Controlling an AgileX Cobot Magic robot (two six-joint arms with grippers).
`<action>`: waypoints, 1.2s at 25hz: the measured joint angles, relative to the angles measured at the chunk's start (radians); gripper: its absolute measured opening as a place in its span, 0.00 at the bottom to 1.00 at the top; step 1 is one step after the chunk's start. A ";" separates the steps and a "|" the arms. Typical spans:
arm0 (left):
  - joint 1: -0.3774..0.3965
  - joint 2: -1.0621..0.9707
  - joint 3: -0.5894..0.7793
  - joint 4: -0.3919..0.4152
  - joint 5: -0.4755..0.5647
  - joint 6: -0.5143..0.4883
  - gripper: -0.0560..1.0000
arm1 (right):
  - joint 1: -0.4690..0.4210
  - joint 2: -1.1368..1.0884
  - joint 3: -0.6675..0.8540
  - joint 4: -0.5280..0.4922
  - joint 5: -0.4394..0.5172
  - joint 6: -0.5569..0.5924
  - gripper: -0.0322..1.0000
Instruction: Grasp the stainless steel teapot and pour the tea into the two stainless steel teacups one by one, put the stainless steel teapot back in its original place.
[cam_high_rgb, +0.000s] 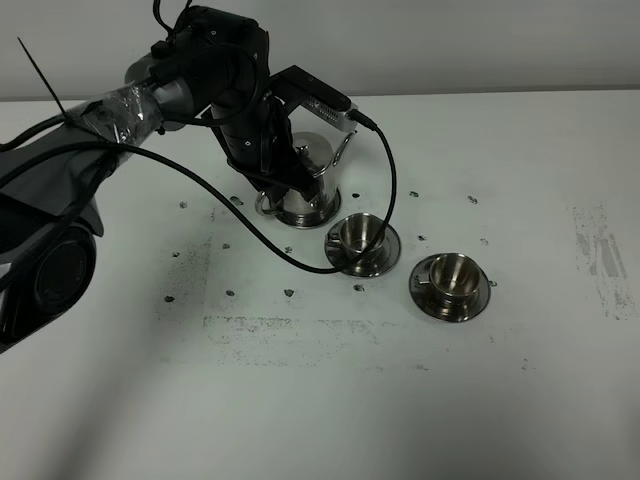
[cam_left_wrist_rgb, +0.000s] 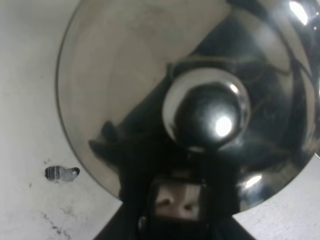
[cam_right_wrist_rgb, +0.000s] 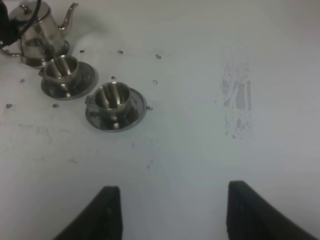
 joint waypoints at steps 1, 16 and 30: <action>0.001 -0.004 0.000 0.000 0.000 0.000 0.23 | 0.000 0.000 0.000 0.000 0.000 0.000 0.47; 0.005 -0.048 -0.035 0.000 0.045 0.080 0.23 | 0.000 0.000 0.000 0.000 0.000 0.000 0.47; 0.003 -0.052 -0.228 0.000 0.097 0.382 0.23 | 0.000 0.000 0.000 0.000 0.000 0.000 0.47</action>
